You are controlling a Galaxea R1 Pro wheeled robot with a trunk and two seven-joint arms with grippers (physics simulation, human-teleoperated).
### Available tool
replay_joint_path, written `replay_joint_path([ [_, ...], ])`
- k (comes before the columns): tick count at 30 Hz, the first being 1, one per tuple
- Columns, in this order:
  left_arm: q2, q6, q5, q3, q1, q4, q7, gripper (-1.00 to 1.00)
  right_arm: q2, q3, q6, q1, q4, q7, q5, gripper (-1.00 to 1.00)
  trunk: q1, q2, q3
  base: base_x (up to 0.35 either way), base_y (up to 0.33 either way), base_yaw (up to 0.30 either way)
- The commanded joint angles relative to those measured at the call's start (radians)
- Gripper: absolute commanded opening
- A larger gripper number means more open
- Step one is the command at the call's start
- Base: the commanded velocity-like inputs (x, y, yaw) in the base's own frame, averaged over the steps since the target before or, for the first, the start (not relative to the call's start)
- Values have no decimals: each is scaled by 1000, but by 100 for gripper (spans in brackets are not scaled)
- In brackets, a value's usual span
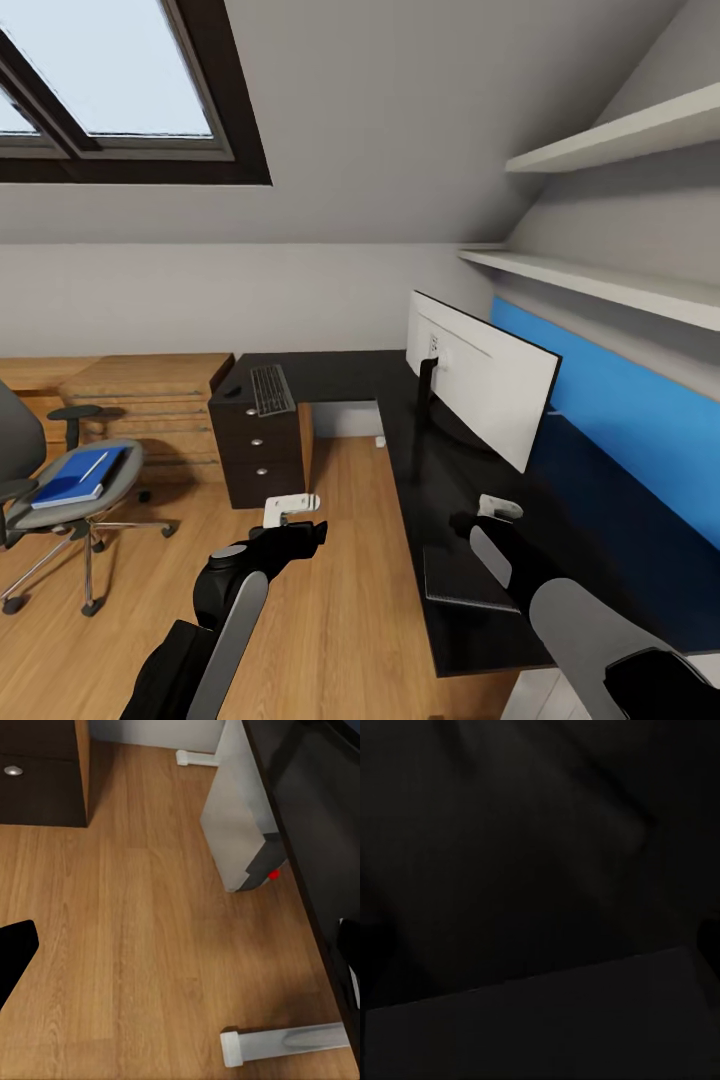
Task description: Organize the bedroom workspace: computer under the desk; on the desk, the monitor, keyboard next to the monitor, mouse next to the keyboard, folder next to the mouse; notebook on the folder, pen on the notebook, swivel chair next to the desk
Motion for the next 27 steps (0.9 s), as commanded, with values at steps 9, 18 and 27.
replay_joint_path([
  [9,10,3,10,0,-1,24,11,100,-1,9,28,-1,-2,-7,-6,100,0,-1,-1,33,0,0],
  [18,11,3,11,0,-1,32,11,100,-1,9,45,-1,-2,-7,-6,100,0,-1,-1,171,0,0],
  [27,5,3,12,54,-1,30,11,100,-3,9,53,-1,-1,-8,-6,100,8,-15,-8,17,0,0],
])
